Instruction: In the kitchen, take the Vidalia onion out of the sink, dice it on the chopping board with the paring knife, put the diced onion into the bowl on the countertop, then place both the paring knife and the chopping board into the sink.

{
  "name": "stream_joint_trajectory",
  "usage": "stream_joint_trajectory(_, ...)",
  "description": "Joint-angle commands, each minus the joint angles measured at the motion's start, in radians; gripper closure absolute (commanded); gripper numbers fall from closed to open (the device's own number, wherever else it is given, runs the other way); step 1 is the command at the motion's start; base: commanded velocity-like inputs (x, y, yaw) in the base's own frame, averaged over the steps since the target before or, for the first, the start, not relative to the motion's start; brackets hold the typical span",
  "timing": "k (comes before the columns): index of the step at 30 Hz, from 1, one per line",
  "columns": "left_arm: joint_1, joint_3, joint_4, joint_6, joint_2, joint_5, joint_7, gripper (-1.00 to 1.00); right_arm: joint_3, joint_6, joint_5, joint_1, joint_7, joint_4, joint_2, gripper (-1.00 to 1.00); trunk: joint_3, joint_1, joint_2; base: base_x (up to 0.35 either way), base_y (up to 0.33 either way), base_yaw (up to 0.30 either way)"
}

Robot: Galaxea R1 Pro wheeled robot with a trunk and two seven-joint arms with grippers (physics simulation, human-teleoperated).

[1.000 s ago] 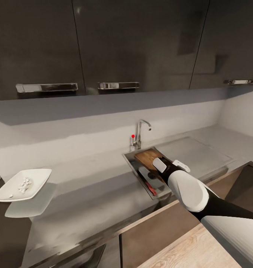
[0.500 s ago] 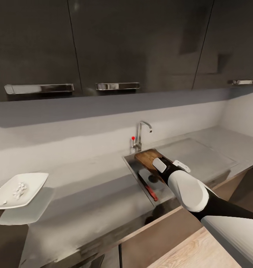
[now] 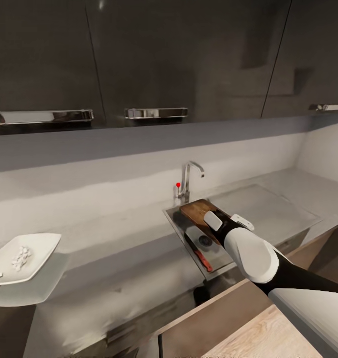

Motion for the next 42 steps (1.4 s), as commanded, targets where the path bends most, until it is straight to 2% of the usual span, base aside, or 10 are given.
stream_joint_trajectory(1,-0.002,0.0,0.004,-0.008,0.0,0.008,0.0,-1.0,-0.004,0.005,0.006,-0.001,-0.003,-0.001,0.001,1.0,-0.003,0.0,-0.001,0.0,0.0,0.0)
stream_joint_trajectory(29,-0.002,0.0,0.004,-0.007,0.001,0.008,0.0,-1.0,-0.004,0.005,0.006,-0.001,0.001,0.006,0.001,1.0,-0.044,0.0,-0.001,0.0,0.0,0.0)
stream_joint_trajectory(37,-0.002,0.0,0.004,-0.007,0.002,0.008,0.001,-1.0,-0.004,0.005,0.006,-0.001,0.002,0.006,0.001,1.0,-0.046,0.0,-0.001,0.0,0.0,0.0)
stream_joint_trajectory(38,-0.002,0.0,0.004,-0.007,0.001,0.008,0.001,-1.0,-0.004,0.005,0.006,-0.001,0.002,0.006,0.001,-1.0,-0.046,0.0,-0.001,0.0,0.0,0.0)
stream_joint_trajectory(42,-0.002,0.0,0.004,-0.007,0.003,0.008,0.001,-1.0,-0.004,0.005,0.005,-0.001,0.001,0.006,0.001,-1.0,-0.046,0.0,-0.001,0.0,0.0,0.0)
